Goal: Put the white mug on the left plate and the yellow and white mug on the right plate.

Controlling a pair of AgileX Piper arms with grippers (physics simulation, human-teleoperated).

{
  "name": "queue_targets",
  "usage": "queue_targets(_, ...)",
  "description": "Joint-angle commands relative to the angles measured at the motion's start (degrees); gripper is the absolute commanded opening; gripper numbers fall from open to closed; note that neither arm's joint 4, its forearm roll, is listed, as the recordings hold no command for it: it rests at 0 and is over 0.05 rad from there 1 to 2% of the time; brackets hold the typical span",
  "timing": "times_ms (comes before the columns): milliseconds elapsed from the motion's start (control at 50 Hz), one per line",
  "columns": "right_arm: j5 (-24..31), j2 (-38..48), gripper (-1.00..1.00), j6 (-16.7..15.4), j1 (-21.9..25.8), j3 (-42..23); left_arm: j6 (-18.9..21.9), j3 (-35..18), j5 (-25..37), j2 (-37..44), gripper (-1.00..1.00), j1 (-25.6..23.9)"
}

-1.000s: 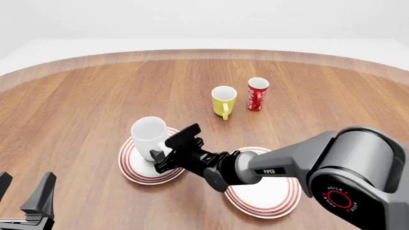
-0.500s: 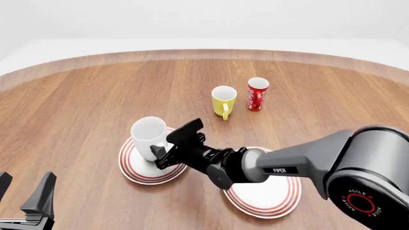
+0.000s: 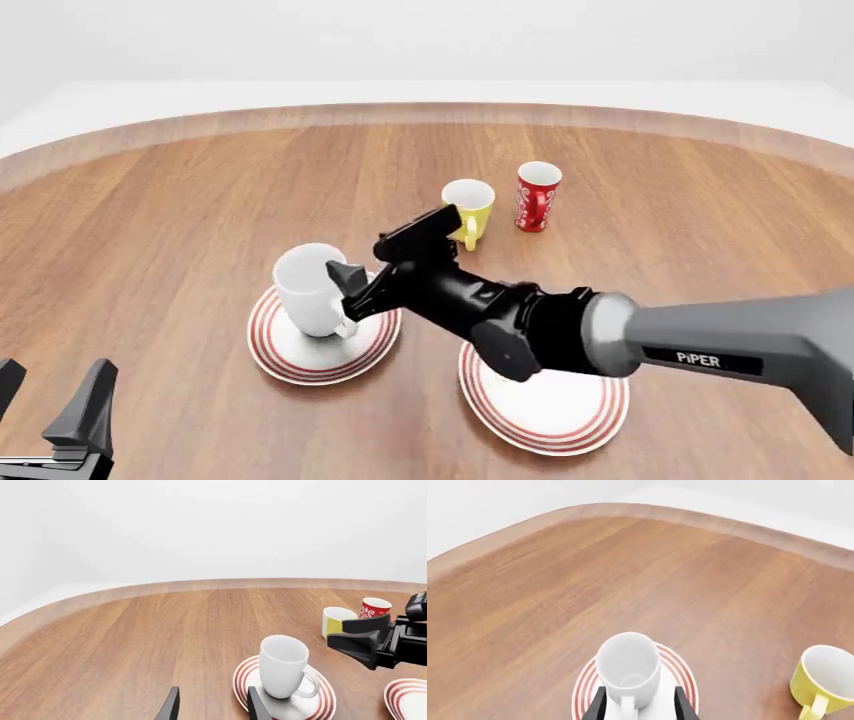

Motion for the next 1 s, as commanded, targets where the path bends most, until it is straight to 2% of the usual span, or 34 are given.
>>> queue_targets(20,0.43,-6.99,1.0,-1.13,-1.92,2.46,0.0,0.0,0.0,0.0,1.0,0.0)
queue_targets(440,0.04,-19.13,1.0,-2.98,-11.11,5.75,0.0,0.0,0.0,0.0,1.0,0.0)
queue_targets(760,-0.83,-21.68,1.0,-2.7,-17.03,6.53,0.0,0.0,0.0,0.0,1.0,0.0)
queue_targets(880,-1.3,-21.75,1.0,-2.48,-20.63,6.43,0.0,0.0,0.0,0.0,1.0,0.0)
queue_targets(1000,-1.18,-21.3,1.0,-2.41,-21.97,6.06,0.0,0.0,0.0,0.0,1.0,0.0)
